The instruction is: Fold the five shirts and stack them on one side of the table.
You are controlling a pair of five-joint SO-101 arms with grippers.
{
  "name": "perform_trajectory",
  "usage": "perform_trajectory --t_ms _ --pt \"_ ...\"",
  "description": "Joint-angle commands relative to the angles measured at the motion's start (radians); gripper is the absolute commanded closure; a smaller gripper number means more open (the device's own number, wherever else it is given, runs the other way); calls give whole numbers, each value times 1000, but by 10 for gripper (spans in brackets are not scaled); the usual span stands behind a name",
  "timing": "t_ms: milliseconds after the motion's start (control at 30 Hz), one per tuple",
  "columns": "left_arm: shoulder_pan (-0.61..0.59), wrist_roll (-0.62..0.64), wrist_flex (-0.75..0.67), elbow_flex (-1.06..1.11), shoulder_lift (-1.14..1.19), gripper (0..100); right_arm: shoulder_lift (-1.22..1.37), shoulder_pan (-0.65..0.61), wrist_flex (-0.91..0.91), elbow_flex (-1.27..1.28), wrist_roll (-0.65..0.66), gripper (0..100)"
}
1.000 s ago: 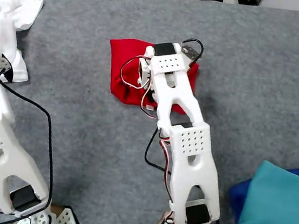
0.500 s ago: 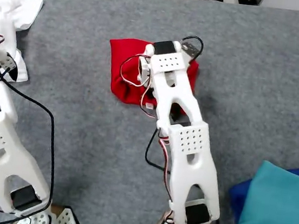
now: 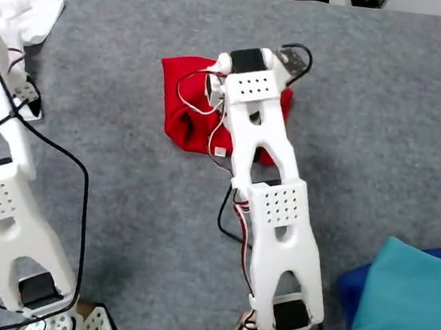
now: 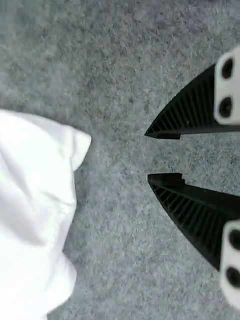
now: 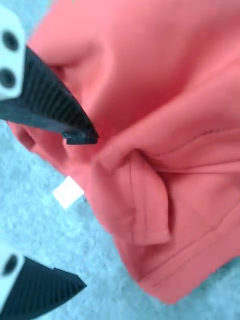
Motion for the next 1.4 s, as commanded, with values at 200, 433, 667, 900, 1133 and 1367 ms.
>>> perform_trajectory --t_ms 200,433,667,900,1133,1367 --pt "31 -5 -78 -9 28 868 -53 -16 -5 -105 -49 602" --pt "29 -5 -92 -9 50 868 185 -5 -152 -101 -94 602" --pt "29 -5 -92 -9 54 868 259 -5 -83 -124 -143 602" --pt "25 -5 -92 -9 54 868 271 4 18 -159 -167 716" --pt "14 -5 -94 -9 54 868 271 39 -15 -163 -170 974" --pt "3 -6 -94 -9 54 868 249 108 -12 -183 -166 993"
